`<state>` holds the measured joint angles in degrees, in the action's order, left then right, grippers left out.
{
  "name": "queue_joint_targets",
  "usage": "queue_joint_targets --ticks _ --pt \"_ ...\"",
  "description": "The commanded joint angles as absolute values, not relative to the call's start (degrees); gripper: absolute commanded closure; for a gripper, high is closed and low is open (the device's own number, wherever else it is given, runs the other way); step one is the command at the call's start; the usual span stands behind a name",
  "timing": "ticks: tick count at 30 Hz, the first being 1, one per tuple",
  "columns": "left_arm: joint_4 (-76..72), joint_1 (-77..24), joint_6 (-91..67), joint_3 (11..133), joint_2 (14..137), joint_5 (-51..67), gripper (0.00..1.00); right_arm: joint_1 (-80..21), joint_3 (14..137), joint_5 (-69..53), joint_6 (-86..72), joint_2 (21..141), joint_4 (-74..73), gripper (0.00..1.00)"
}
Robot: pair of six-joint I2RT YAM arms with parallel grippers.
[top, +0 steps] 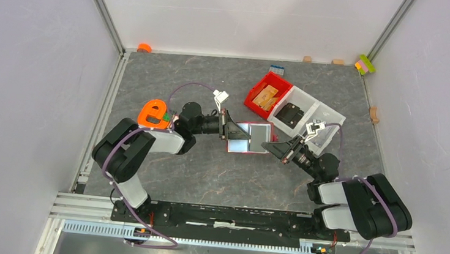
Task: Take the credit cards out of the card holder
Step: Remove the credit card from the card holder.
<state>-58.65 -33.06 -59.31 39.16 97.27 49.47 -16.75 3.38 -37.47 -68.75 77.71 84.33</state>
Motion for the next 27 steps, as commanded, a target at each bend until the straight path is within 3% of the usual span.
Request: queue_joint_targets --ticks 1,12,16,19,27 --pt "-59.96 -32.19 -57.50 38.23 95.90 48.66 0.98 -15.97 3.00 -37.30 -67.02 76.27 95.71 0.98" --pt "-63.54 -32.14 -60.18 38.53 97.69 50.14 0.98 -15.24 2.72 -37.48 -67.78 77.12 96.44 0.98" --pt "-62.14 -33.37 -59.64 39.74 98.70 50.73 0.75 -15.19 2.90 -38.28 -70.25 79.44 100.92 0.95" --pt "-61.52 -33.70 -59.24 39.83 98.47 50.78 0.66 -15.21 2.96 -38.50 -71.35 80.57 102.71 0.95" --pt "-58.74 -35.58 -59.08 42.79 101.04 52.87 0.65 -15.54 3.23 -38.63 -71.20 80.76 102.48 0.94"
